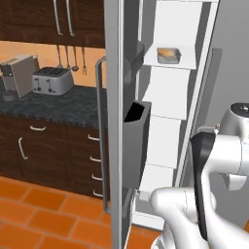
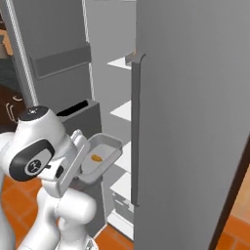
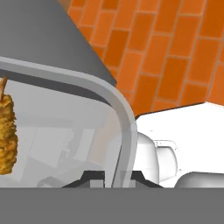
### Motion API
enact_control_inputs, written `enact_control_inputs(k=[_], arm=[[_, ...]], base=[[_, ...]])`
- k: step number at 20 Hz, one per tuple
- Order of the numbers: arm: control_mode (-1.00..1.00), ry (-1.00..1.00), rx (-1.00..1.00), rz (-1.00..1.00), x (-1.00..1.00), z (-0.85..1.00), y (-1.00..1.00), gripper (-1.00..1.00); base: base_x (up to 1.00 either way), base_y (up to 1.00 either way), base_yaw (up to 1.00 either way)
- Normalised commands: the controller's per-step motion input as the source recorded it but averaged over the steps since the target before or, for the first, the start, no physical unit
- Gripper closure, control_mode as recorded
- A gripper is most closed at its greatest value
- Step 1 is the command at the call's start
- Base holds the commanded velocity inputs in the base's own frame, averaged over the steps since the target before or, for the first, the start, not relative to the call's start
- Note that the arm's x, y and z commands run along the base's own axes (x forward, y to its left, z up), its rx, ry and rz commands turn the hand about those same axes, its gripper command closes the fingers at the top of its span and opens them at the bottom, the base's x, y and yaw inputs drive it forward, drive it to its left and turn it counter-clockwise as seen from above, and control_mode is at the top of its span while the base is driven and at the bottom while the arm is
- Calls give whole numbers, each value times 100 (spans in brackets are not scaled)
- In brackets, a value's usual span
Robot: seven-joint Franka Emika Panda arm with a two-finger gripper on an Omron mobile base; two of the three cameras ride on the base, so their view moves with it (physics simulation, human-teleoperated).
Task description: Take the meat container that has the shrimp and place it on the second highest rack of the freezer. Then take the vegetable container that has the carrot and squash and place it on the highest rack of the freezer.
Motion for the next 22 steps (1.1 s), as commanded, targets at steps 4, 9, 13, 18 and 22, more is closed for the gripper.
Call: enact_control_inputs(k=[4, 9, 13, 18, 22], arm=[[100, 0, 0, 0, 0, 0, 0, 100], [-100, -8, -2, 1, 24, 17, 42, 100], [-100, -15, -2, 10, 50, 52, 66, 100], [-100, -1, 1, 13, 100, 11, 17, 100], [-100, 0, 8, 4, 97, 1, -48, 100]], base=[[19, 24, 2], [13, 13, 1], [0, 0, 0], [0, 0, 0], [0, 0, 0]])
